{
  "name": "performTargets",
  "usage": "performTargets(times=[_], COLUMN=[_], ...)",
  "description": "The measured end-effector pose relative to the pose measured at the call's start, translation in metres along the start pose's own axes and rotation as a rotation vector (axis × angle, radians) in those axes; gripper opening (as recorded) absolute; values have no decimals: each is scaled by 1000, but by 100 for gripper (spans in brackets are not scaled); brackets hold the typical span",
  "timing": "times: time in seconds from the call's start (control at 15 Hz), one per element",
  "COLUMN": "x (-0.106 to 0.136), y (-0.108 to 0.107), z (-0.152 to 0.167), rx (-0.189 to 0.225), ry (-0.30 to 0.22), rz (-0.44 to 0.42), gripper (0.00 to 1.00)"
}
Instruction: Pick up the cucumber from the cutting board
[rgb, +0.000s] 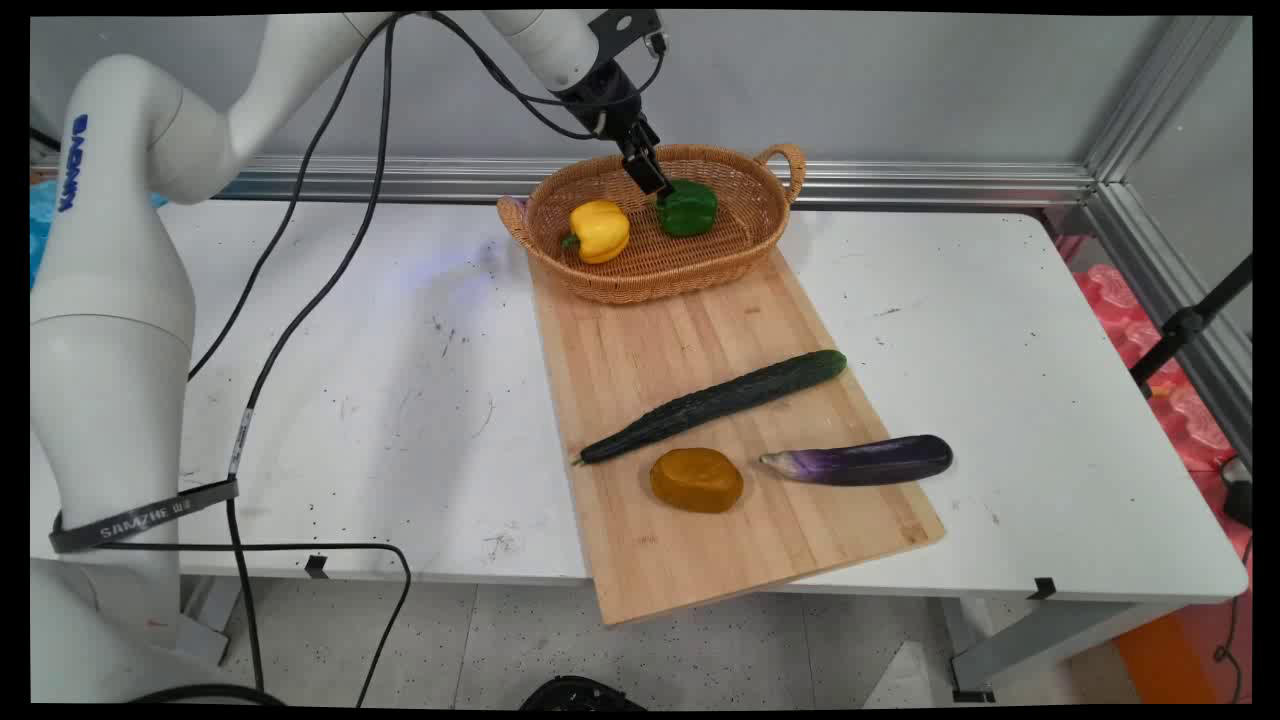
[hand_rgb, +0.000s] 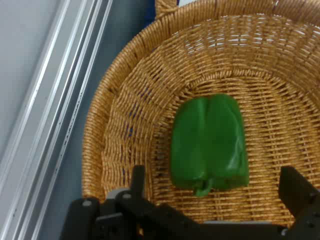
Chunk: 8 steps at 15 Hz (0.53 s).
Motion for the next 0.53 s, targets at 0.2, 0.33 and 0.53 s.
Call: performTargets(times=[0.2,0.33,0.53], x=[1,4,15], y=[3,6,12], z=[0,-1,-6], rx=[-2,-4,-1], ry=[2,6,14], rz=[-7,-14,-25], gripper=[100,100,100])
